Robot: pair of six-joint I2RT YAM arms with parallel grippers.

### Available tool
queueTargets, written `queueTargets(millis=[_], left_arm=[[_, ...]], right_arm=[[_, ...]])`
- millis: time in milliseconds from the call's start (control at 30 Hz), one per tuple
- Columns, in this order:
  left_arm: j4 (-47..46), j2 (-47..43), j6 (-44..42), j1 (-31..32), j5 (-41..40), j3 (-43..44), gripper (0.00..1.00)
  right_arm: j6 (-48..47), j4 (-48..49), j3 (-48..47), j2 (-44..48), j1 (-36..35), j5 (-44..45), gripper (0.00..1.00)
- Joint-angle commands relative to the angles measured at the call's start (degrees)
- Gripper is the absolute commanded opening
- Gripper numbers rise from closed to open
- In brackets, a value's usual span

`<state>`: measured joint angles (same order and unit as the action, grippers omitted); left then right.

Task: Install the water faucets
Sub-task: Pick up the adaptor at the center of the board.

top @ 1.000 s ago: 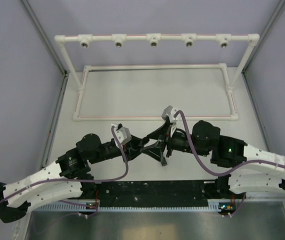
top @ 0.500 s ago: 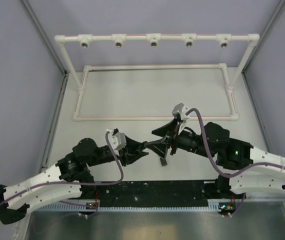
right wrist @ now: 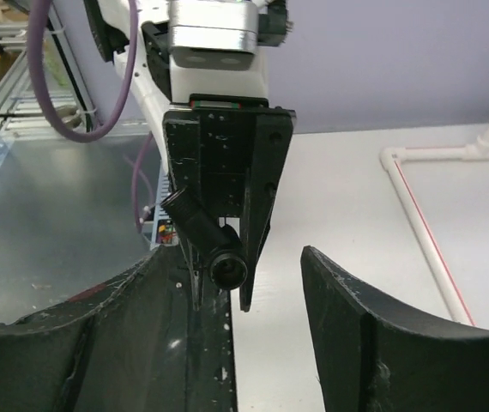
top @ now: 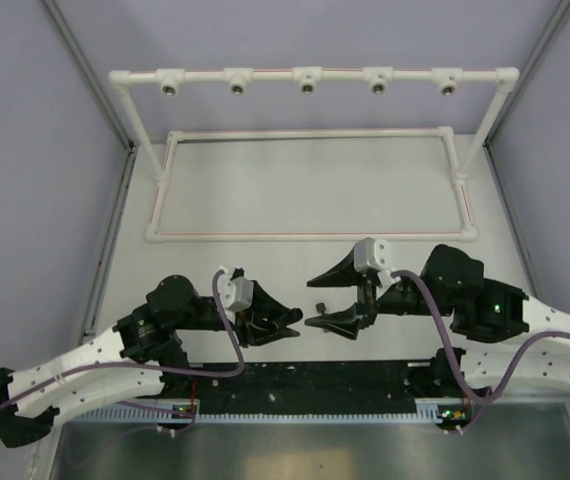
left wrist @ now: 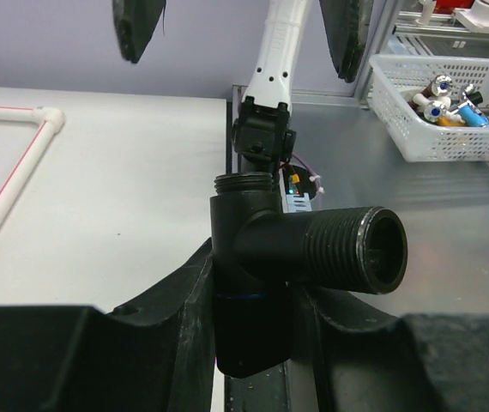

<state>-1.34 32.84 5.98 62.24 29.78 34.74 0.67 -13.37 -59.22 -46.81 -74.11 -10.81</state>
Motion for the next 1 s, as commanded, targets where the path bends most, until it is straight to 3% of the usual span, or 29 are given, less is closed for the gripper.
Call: queueTargets(millis=[0,233,600,767,900,967], left_arm=[[-3.49,1.17,3.33,0.16,2.03,3.84,0.0],[-6.3,4.6,8.87,0.16,4.93,4.81,0.0],[-4.81,5.21,10.11,0.08,6.78,6.21,0.0],[-3.41,6.18,9.49,0.16,7.49,7.0,0.0],[-0.16,7.15,7.56,0.08,7.05,8.32,0.0],[1.08,7.59,5.72,0.08,5.82,9.11,0.0]], right_arm=[[-8.04,-1.13,-1.86,-0.3,-0.34,-5.01,0.6],[-17.09,2.64,1.39,-0.56,-0.43,-10.72,0.53],[-17.11,3.08,-0.19,-5.05,-0.34,-12.83,0.42],[-16.31,2.91,-0.63,-6.36,-0.34,-13.71,0.3],[-15.0,2.12,-1.42,-6.98,-0.34,-13.45,0.05],[-12.9,2.03,-1.95,-7.25,-0.34,-12.58,0.0]])
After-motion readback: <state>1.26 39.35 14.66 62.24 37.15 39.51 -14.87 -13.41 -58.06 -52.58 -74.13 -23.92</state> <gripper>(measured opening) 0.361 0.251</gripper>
